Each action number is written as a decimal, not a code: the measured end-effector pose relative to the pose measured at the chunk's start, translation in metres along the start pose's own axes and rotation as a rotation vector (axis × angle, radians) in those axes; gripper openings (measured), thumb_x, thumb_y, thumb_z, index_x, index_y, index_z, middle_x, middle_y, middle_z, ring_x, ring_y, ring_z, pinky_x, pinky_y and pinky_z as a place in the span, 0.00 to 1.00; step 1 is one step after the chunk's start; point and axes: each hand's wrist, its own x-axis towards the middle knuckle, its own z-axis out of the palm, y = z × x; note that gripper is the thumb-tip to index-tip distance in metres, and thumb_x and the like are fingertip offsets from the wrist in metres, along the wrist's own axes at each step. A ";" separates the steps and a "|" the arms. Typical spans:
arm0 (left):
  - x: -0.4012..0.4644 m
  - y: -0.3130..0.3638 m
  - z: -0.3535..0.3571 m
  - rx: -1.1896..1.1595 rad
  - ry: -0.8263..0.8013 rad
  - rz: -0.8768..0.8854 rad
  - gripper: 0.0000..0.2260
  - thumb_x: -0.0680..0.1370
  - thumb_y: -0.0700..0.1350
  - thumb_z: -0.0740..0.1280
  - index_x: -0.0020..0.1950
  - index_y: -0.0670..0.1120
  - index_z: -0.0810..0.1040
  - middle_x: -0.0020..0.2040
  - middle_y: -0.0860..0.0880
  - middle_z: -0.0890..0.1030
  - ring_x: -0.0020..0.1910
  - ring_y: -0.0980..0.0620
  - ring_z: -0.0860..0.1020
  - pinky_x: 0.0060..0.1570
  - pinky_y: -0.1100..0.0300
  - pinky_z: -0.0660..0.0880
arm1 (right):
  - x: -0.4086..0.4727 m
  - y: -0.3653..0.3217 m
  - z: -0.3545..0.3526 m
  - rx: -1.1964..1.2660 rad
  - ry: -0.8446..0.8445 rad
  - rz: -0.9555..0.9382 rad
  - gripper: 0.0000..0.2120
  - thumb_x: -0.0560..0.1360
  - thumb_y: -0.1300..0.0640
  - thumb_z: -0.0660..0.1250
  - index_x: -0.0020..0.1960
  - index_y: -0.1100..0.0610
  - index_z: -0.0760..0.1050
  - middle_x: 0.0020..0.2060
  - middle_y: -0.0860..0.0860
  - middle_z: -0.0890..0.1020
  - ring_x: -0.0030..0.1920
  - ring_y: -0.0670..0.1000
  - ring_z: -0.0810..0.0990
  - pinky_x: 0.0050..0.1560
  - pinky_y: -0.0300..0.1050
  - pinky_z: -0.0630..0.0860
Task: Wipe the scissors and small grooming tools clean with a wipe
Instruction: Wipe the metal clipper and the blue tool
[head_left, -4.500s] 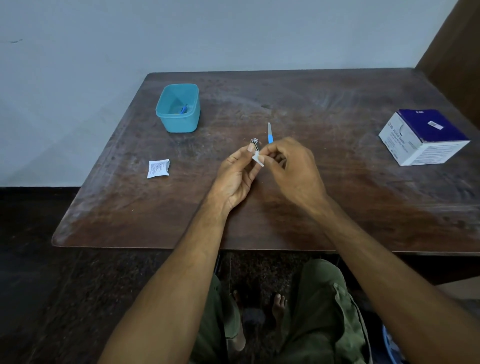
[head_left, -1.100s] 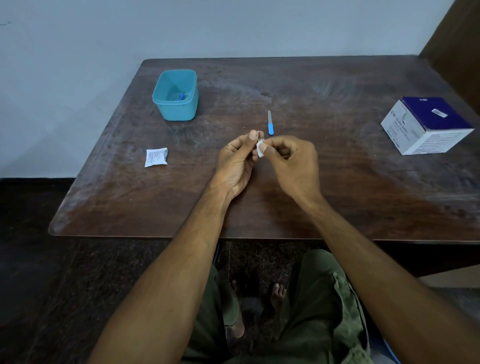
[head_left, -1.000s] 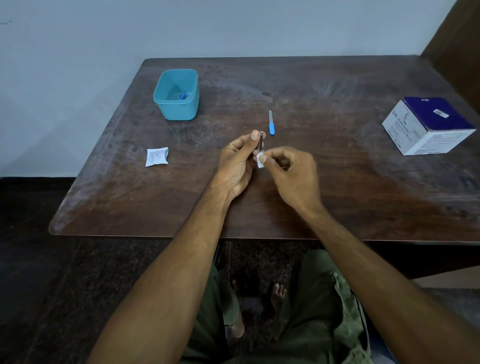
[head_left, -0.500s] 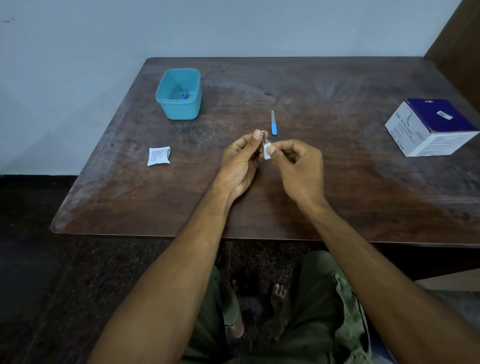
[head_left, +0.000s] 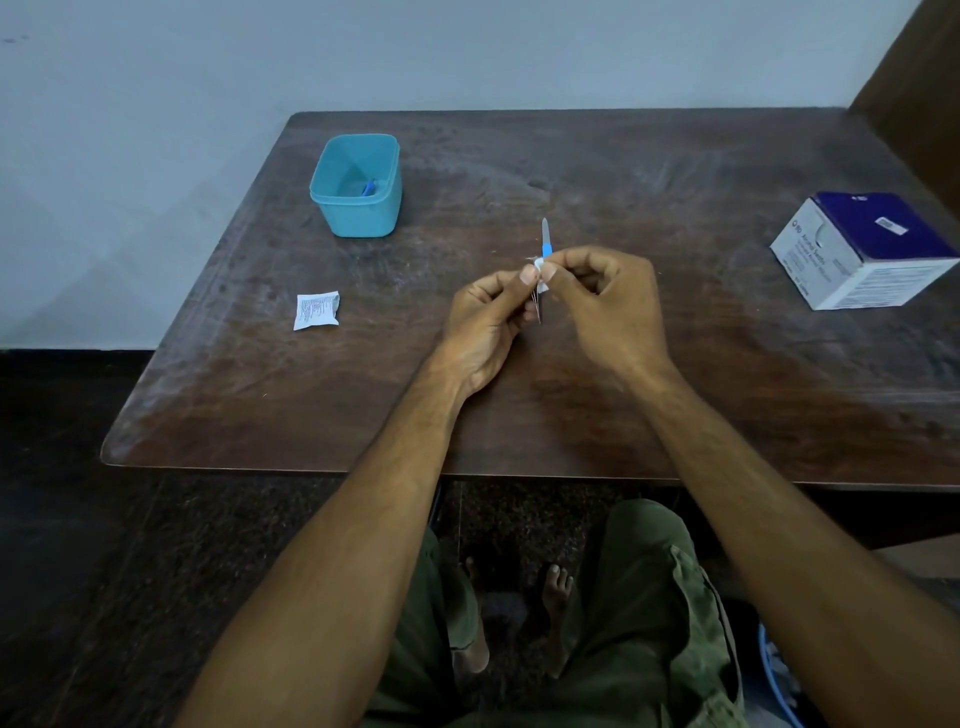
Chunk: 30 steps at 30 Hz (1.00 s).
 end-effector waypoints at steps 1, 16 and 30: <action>0.000 0.000 -0.001 -0.010 -0.005 -0.001 0.11 0.80 0.38 0.63 0.38 0.42 0.79 0.30 0.52 0.77 0.30 0.59 0.73 0.35 0.68 0.73 | 0.001 -0.001 -0.001 0.005 -0.010 -0.004 0.06 0.75 0.61 0.71 0.42 0.51 0.82 0.34 0.43 0.84 0.34 0.38 0.81 0.38 0.32 0.75; 0.004 -0.003 -0.001 -0.023 0.025 0.005 0.10 0.80 0.42 0.64 0.40 0.43 0.79 0.32 0.49 0.76 0.30 0.59 0.73 0.34 0.68 0.72 | -0.011 0.007 0.003 -0.007 0.049 0.055 0.03 0.74 0.59 0.71 0.43 0.53 0.82 0.38 0.45 0.84 0.38 0.42 0.82 0.43 0.39 0.77; 0.005 -0.003 -0.006 -0.082 0.019 -0.024 0.06 0.77 0.45 0.66 0.45 0.44 0.79 0.36 0.49 0.75 0.32 0.57 0.69 0.32 0.68 0.69 | -0.023 0.008 0.012 -0.051 0.055 0.033 0.02 0.75 0.56 0.71 0.44 0.52 0.81 0.37 0.43 0.84 0.37 0.43 0.82 0.41 0.42 0.80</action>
